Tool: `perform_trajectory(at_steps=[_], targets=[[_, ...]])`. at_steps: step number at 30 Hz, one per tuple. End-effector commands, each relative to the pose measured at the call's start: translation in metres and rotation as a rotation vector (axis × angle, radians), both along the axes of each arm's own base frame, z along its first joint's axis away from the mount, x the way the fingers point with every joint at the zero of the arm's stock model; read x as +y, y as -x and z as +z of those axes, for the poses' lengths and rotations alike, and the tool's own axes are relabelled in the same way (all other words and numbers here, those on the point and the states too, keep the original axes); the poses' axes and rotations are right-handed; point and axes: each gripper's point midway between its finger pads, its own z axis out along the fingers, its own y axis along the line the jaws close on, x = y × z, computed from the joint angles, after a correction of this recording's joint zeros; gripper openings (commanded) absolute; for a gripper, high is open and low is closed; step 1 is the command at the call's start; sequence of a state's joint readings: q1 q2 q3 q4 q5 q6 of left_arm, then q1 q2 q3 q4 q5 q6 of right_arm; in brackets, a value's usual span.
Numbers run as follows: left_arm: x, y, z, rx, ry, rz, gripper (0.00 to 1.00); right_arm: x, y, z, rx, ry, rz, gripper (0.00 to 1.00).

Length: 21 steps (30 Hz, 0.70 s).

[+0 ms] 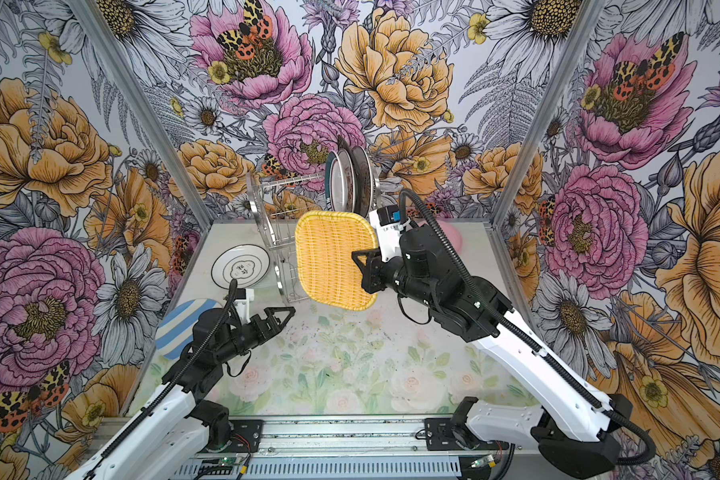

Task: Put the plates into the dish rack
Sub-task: 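Lift the yellow tray upright with the right gripper toward the dish rack, then lower the yellow tray into the rack slot beside the plates with the right gripper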

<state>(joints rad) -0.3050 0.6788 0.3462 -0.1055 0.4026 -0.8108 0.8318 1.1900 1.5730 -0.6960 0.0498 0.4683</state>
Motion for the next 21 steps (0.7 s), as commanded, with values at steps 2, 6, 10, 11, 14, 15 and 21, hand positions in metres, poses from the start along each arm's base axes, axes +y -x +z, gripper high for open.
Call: perform_trajectory(at_steps=[2, 6, 10, 11, 14, 15, 21], targets=[[0.005, -0.005, 0.007, -0.033, -0.019, 0.025, 0.99, -0.013, -0.029, 0.062, -0.177, -0.046, -0.18, 0.0], [0.004, -0.006, 0.006, -0.031, -0.02, 0.024, 0.99, -0.009, -0.054, 0.083, -0.242, -0.053, -0.279, 0.0], [0.004, -0.005, 0.006, -0.031, -0.024, 0.025, 0.98, 0.007, -0.072, 0.099, -0.328, -0.026, -0.361, 0.0], [0.004, -0.005, 0.005, -0.027, -0.025, 0.026, 0.99, 0.012, -0.076, 0.102, -0.353, -0.014, -0.385, 0.0], [0.004, -0.005, 0.004, -0.028, -0.026, 0.025, 0.99, 0.018, -0.087, 0.111, -0.427, 0.007, -0.468, 0.0], [0.003, -0.004, 0.003, -0.026, -0.027, 0.024, 0.99, 0.019, -0.091, 0.112, -0.445, 0.011, -0.495, 0.0], [0.003, -0.003, 0.001, -0.021, -0.027, 0.024, 0.99, 0.03, -0.115, 0.119, -0.566, 0.031, -0.613, 0.0]])
